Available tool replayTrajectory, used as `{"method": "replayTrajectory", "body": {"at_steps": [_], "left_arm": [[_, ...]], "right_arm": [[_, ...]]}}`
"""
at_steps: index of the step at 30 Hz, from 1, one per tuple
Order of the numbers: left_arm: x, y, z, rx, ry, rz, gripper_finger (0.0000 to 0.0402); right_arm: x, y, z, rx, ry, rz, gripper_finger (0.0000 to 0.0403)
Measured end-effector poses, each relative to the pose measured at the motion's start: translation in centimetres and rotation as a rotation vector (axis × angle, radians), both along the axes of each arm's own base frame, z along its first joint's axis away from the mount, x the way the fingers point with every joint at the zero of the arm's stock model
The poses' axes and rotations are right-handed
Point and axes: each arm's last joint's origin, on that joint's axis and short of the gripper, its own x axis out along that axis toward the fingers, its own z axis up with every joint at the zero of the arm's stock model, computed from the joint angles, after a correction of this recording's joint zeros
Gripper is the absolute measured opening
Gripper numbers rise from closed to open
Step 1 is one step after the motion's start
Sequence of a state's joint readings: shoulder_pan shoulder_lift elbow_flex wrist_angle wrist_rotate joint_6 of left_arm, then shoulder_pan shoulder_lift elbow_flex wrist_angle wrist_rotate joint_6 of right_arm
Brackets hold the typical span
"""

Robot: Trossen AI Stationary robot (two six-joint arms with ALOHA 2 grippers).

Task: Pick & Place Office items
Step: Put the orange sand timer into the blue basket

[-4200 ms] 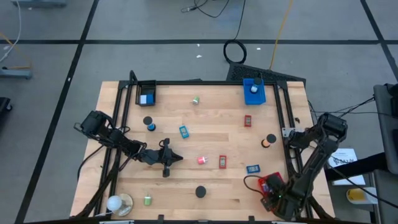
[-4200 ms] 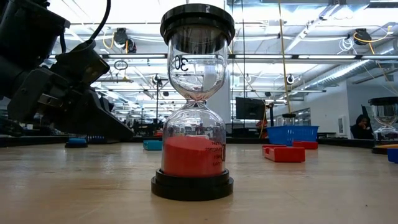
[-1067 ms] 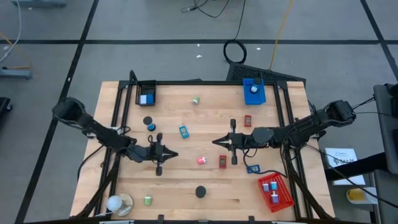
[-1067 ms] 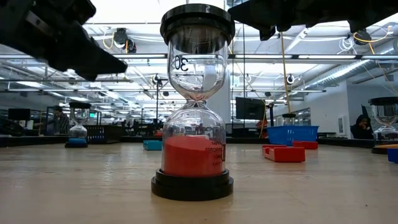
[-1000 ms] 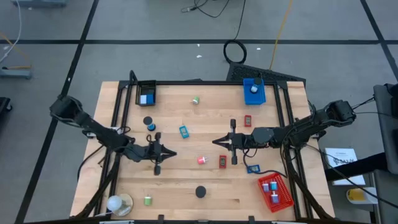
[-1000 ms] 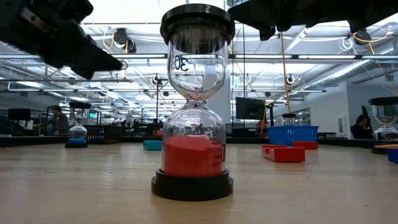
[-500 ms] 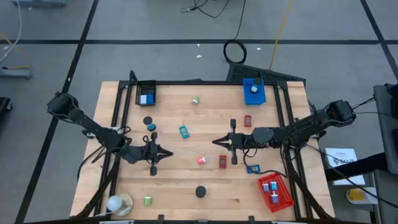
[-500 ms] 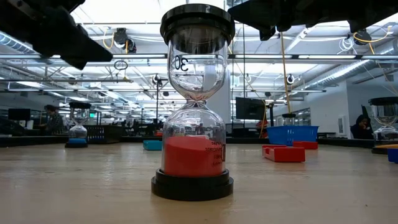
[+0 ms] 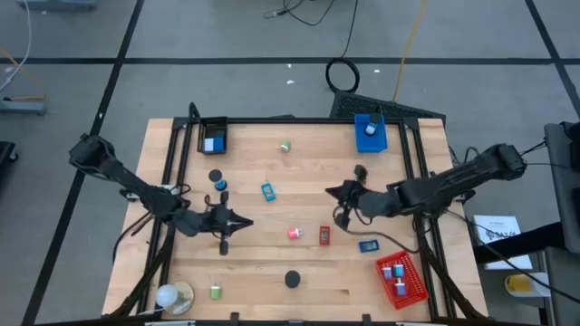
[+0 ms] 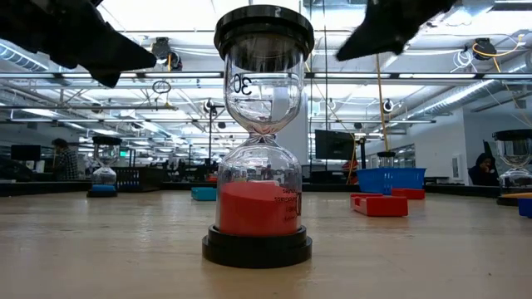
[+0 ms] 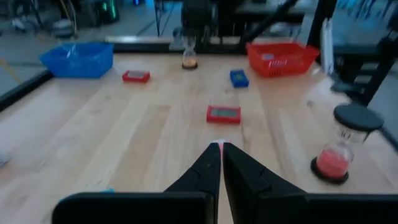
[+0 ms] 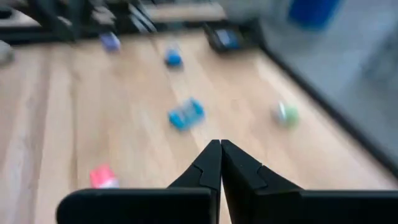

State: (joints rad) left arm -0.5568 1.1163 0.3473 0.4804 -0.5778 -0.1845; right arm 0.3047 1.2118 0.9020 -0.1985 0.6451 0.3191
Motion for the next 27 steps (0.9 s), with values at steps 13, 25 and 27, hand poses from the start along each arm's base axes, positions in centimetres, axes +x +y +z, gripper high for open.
{"method": "replayTrajectory", "body": {"at_steps": [13, 25, 27], "left_arm": [[-0.4, 0.2, -4.5, 0.012, -0.072, -0.039, 0.0026], [0.4, -0.3, -5.7, 0.038, -0.04, -0.041, 0.0026], [0.4, -0.3, -5.7, 0.037, -0.042, -0.041, 0.0026]], "right_arm": [[-7.2, -1.2, 0.1, 0.434, 0.644, -0.563, 0.0112], [-9.1, -1.8, 0.1, 0.391, 0.78, -0.648, 0.028], [-9.1, -1.7, -0.6, 0.415, 0.809, -0.62, 0.029]]}}
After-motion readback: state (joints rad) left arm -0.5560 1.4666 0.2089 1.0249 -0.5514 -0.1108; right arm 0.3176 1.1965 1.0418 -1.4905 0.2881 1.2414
